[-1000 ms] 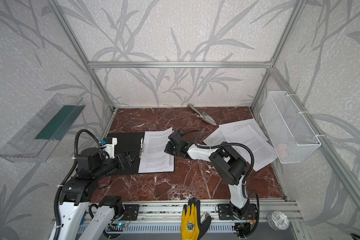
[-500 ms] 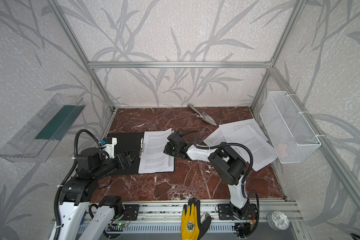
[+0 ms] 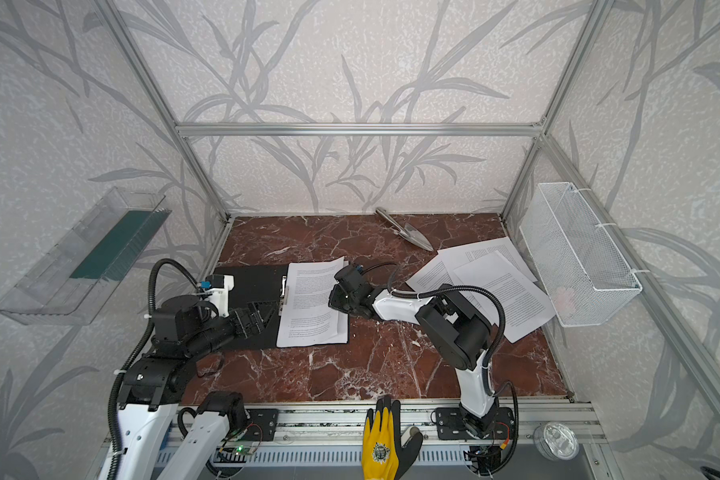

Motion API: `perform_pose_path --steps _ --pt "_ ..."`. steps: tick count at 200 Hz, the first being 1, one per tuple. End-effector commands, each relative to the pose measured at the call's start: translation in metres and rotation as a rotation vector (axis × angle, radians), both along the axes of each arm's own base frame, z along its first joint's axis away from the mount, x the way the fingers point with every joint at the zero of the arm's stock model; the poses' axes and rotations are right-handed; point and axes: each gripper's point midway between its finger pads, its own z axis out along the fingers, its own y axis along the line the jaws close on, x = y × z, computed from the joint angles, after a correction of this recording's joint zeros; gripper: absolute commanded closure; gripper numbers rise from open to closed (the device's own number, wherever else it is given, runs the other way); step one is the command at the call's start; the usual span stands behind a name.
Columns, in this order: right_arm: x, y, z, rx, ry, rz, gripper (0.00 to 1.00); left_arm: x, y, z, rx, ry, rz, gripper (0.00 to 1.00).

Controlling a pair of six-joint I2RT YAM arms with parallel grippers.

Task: Put the files into the folder

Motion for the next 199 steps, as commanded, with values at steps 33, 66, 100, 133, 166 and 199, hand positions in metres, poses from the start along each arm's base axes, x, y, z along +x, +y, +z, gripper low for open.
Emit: perform_pose_path --steps 33,66,100,133,166,199 --pt "0.000 0.006 0.001 0.003 -0.008 0.000 0.58 0.000 0.001 0.002 0.011 -0.020 -0.002 0.01" --pt "0.000 -0.001 0.001 -0.032 -0.012 -0.011 0.40 0.000 0.001 0.001 0.011 -0.020 -0.003 0.01" --pt "0.003 -0.024 0.008 -0.153 -0.056 -0.039 0.20 0.000 0.001 0.002 0.011 -0.020 -0.003 0.01" --pt "0.013 -0.078 0.045 -0.373 -0.210 -0.068 0.04 -0.001 0.001 0.002 0.013 -0.023 -0.002 0.01" --pt "0.020 -0.148 0.067 -0.477 -0.259 -0.049 0.01 -0.001 0.000 0.003 0.008 -0.026 -0.007 0.01" --pt "0.021 -0.224 0.062 -0.482 -0.186 -0.089 0.01 -0.008 -0.015 0.014 -0.048 -0.058 -0.087 0.01"
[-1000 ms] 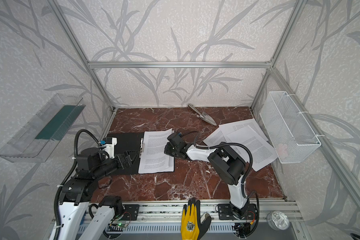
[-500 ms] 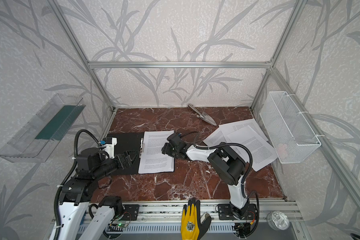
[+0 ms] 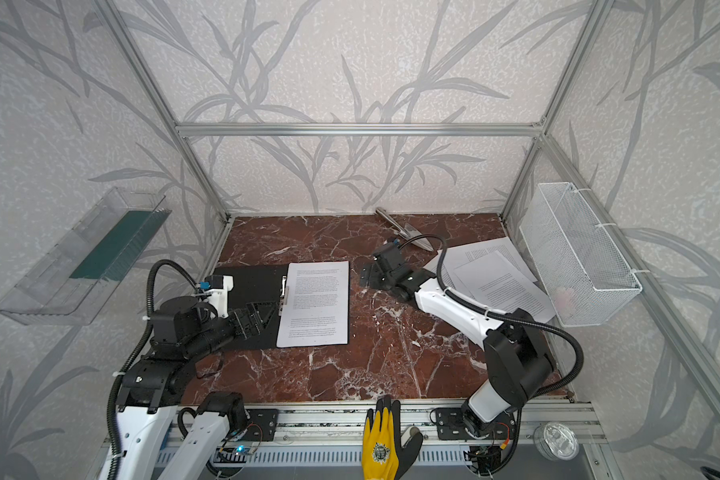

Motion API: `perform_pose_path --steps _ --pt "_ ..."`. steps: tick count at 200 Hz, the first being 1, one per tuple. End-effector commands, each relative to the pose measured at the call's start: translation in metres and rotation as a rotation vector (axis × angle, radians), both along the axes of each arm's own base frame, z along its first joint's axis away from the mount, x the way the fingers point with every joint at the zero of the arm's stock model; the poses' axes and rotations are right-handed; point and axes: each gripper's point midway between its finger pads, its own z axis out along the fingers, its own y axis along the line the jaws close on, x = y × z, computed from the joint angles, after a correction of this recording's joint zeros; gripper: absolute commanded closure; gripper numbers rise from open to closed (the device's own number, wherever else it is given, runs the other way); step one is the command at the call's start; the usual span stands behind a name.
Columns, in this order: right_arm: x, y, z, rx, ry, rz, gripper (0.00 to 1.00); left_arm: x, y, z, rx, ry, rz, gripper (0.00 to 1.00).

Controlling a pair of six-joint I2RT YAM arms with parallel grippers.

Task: Put the files into the folder

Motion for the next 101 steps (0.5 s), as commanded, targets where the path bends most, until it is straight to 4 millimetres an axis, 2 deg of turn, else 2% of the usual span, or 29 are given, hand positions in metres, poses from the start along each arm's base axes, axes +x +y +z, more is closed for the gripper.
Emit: perform_pose_path --steps 1,23,41,60,81,101 --pt "-0.019 -0.056 -0.031 -0.109 0.108 0.011 0.01 -0.007 -0.014 0.012 -0.044 -0.048 -0.084 0.01" --pt "-0.023 -0.094 -0.038 -0.075 0.134 -0.052 0.01 -0.012 -0.030 0.018 -0.143 -0.080 -0.143 0.01" --pt "-0.027 -0.116 -0.049 -0.045 0.170 -0.095 0.01 -0.014 -0.046 0.023 -0.247 -0.085 -0.217 0.01" --pt "-0.034 -0.139 -0.064 -0.018 0.223 -0.159 0.00 -0.011 -0.063 0.037 -0.380 -0.113 -0.305 0.01" --pt "-0.043 -0.162 -0.077 0.001 0.256 -0.230 0.00 0.006 -0.071 0.045 -0.559 -0.149 -0.330 0.01" --pt "-0.054 -0.187 -0.088 -0.014 0.282 -0.317 0.00 0.024 -0.076 0.036 -0.642 -0.102 -0.324 0.01"
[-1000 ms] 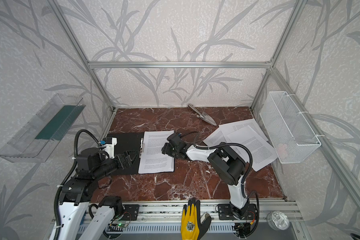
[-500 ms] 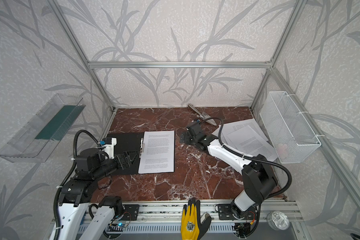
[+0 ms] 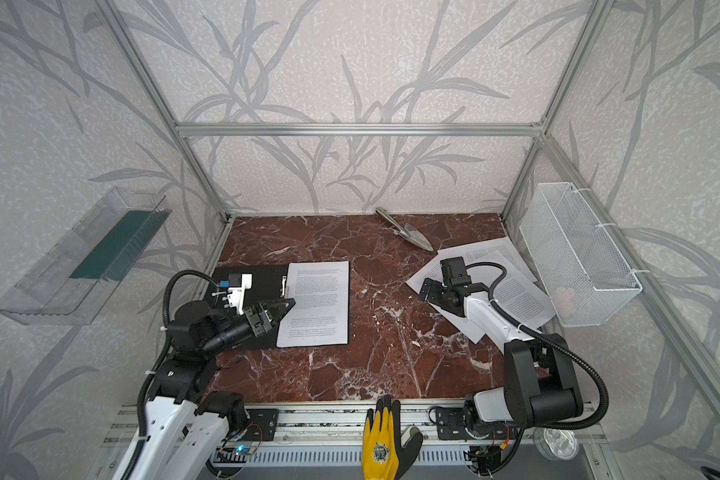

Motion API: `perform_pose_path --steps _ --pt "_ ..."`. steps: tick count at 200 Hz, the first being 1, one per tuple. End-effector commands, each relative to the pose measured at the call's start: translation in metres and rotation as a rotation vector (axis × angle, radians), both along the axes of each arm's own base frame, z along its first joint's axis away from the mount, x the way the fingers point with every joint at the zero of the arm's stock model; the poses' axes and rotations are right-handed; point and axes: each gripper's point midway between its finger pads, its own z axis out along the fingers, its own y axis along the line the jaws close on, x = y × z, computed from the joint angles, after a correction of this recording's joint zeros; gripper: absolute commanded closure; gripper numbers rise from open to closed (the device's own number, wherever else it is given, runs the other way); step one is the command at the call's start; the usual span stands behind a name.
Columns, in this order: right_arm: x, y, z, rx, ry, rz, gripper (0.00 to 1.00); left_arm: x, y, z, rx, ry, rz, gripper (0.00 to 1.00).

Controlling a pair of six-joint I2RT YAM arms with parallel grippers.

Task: Put the files into the folder

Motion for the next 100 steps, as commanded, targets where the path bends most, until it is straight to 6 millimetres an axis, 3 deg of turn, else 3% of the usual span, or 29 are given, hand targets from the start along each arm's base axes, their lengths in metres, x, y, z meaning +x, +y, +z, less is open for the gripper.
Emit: perform_pose_path --steps 1,30,57,100 --pt "-0.014 -0.020 -0.003 0.003 0.014 -0.067 0.00 0.012 -0.016 0.033 -0.192 -0.044 -0.082 0.01" --pt "-0.023 -0.044 -0.013 -0.002 0.002 -0.144 0.00 0.022 -0.029 -0.006 0.027 0.098 -0.071 0.01" --pt "-0.029 -0.060 -0.020 0.015 0.021 -0.227 0.01 0.025 -0.043 -0.020 0.073 0.119 -0.047 0.01" --pt "-0.036 -0.082 -0.033 -0.037 0.062 -0.334 0.01 0.023 -0.098 -0.046 0.210 0.144 -0.150 0.04"
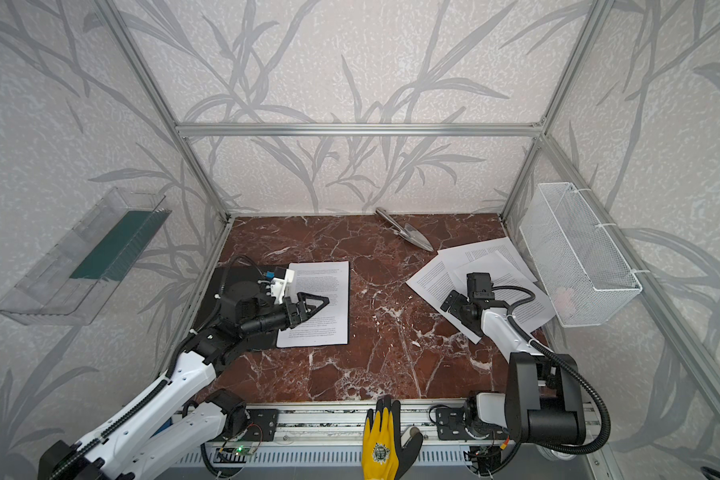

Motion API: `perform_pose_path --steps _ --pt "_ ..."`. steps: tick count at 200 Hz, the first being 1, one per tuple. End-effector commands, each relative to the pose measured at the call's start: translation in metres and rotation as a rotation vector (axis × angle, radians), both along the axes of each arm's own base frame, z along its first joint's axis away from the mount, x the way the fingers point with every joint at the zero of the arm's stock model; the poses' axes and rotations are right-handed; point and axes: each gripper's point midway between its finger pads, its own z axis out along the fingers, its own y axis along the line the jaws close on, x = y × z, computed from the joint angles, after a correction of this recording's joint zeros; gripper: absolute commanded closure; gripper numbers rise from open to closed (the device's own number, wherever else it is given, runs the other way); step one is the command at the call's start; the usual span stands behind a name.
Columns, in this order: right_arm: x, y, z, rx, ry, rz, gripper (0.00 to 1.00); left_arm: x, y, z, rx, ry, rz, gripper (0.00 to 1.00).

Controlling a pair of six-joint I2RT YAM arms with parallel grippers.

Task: Put the files into the folder

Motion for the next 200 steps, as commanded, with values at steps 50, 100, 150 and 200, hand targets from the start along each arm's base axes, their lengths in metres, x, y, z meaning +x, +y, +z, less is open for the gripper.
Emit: perform_pose_path --steps 50,100,150,200 --pt "0.007 0.007 -0.017 0.056 0.032 0.000 0.00 0.002 -0.095 -0.039 0.182 -0.008 -0.171 0.05" --pt "0.007 0.043 -0.032 0.219 0.065 0.078 0.05 0.015 -0.127 -0.072 0.218 0.082 -0.214 0.06" --pt "0.008 0.142 -0.003 0.318 0.007 0.450 0.06 0.026 -0.127 -0.089 0.270 0.101 -0.184 0.08" --pt "0.021 0.149 0.035 0.322 -0.137 0.492 0.06 0.026 -0.126 -0.092 0.276 0.101 -0.190 0.12"
